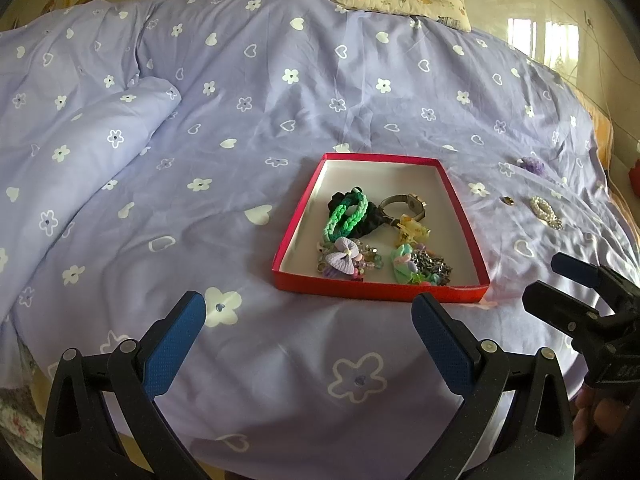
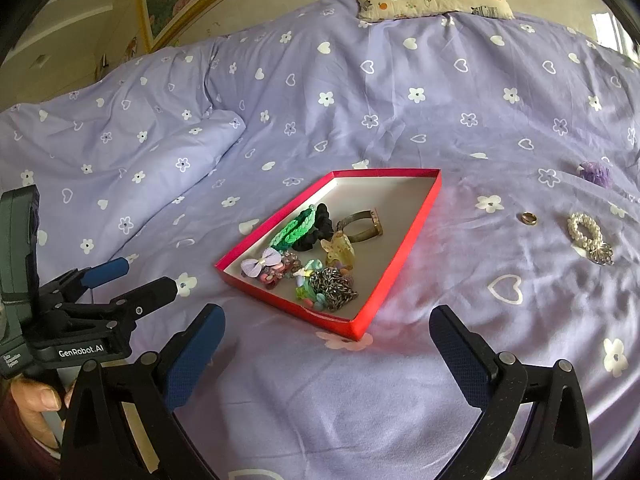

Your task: Organize jewelry

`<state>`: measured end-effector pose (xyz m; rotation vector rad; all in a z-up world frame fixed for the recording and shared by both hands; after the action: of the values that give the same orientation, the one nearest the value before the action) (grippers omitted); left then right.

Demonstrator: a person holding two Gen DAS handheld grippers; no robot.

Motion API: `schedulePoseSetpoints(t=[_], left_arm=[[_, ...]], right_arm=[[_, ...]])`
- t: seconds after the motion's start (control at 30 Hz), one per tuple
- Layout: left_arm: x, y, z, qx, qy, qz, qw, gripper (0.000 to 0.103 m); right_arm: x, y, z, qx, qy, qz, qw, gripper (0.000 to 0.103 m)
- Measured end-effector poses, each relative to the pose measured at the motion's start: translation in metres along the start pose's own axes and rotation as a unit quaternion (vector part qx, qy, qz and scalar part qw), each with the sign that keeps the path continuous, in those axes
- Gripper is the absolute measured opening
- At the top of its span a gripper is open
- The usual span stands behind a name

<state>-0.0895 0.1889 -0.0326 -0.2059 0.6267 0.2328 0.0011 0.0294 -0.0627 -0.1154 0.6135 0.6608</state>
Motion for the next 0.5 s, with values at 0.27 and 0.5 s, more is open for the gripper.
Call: schedulePoseSetpoints(t=[0.27,0.5], left_arm=[[0.0005,-0.0006,-0.0003,0.000,0.000,0.000,1.0000,0.103],[0.0008,-0.0004,-0.0001,0.000,0.001,0.000,1.0000,0.103]], right_arm=[[0.0000,0.0001,0.0004,0.000,0.000,0.000,1.000,0.103],[-0.0001,0.0002,0.0006,0.000,0.000,0.000,1.000,0.103]])
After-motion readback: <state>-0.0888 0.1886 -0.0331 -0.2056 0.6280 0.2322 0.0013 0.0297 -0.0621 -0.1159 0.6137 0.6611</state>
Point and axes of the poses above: each gripper's, at about its wrist camera, not at the fingertips, and x roughly the way its jaws point, y to its left, z to its top, the point moved 2 cm from there along x, roughly the way its jaws point, and after that the axes turned 10 degrees about -z, right-handed, at the moved point
